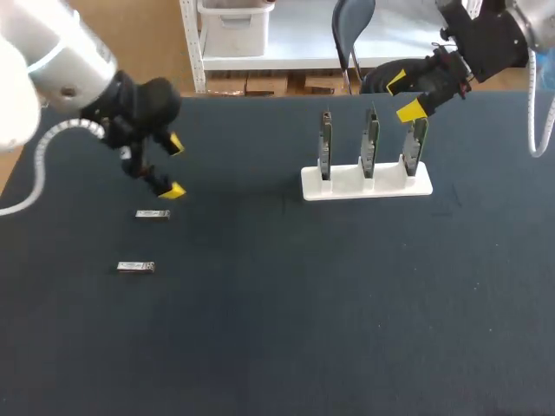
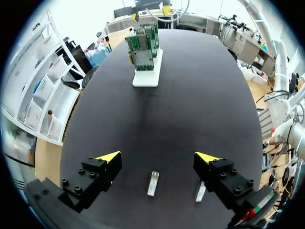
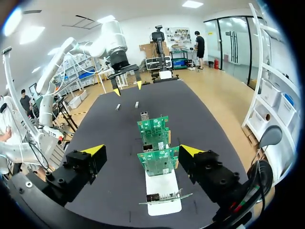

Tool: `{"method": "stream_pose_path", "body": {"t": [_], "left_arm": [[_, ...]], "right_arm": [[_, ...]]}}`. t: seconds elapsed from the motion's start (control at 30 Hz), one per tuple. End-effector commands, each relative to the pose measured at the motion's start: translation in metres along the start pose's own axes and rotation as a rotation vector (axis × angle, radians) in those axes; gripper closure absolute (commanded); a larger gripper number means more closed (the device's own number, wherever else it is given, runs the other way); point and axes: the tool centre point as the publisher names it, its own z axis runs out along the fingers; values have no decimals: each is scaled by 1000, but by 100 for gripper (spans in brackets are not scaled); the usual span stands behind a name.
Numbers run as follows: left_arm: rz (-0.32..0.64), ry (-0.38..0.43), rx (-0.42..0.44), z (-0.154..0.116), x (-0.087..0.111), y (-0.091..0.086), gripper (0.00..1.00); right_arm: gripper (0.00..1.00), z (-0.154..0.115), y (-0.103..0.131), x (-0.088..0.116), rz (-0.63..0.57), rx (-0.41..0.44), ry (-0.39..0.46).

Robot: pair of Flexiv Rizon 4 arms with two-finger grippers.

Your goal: Pick up the optical module with the left hand, and insert it into the network port with the right hand.

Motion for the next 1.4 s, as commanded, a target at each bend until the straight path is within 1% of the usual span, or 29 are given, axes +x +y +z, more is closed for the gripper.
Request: {"method": "stream_pose_path", "body": {"t": [0.03, 0.13, 0.23, 0.33, 0.5, 0.57, 0.77, 0.83, 1.0, 1.2, 1.4], "left_arm": [[-8, 10, -62, -14, 17, -18, 0], [21, 76, -54, -13, 31, -22, 0], [28, 99, -42, -11, 42, -24, 0], [72, 149, -29, -6, 51, -25, 0], [114, 180, 6, 4, 61, -25, 0], [111, 178, 13, 10, 66, -23, 0], [130, 212, 28, 22, 75, -17, 0], [142, 237, 33, 27, 79, -16, 0], [168, 266, 40, 36, 84, -12, 0], [165, 275, 47, 44, 89, -6, 0], [159, 306, 46, 50, 93, 1, 0]], "right_arm": [[0, 0, 2, 0, -1, 5, 0], [0, 0, 2, 0, -1, 5, 0], [0, 0, 2, 0, -1, 5, 0], [0, 0, 2, 0, -1, 5, 0], [0, 0, 2, 0, -1, 5, 0], [0, 0, 2, 0, -1, 5, 0], [0, 0, 2, 0, -1, 5, 0], [0, 0, 2, 0, -1, 5, 0], [0, 0, 2, 0, -1, 5, 0], [0, 0, 2, 0, -1, 5, 0], [0, 0, 2, 0, -1, 5, 0]]}}
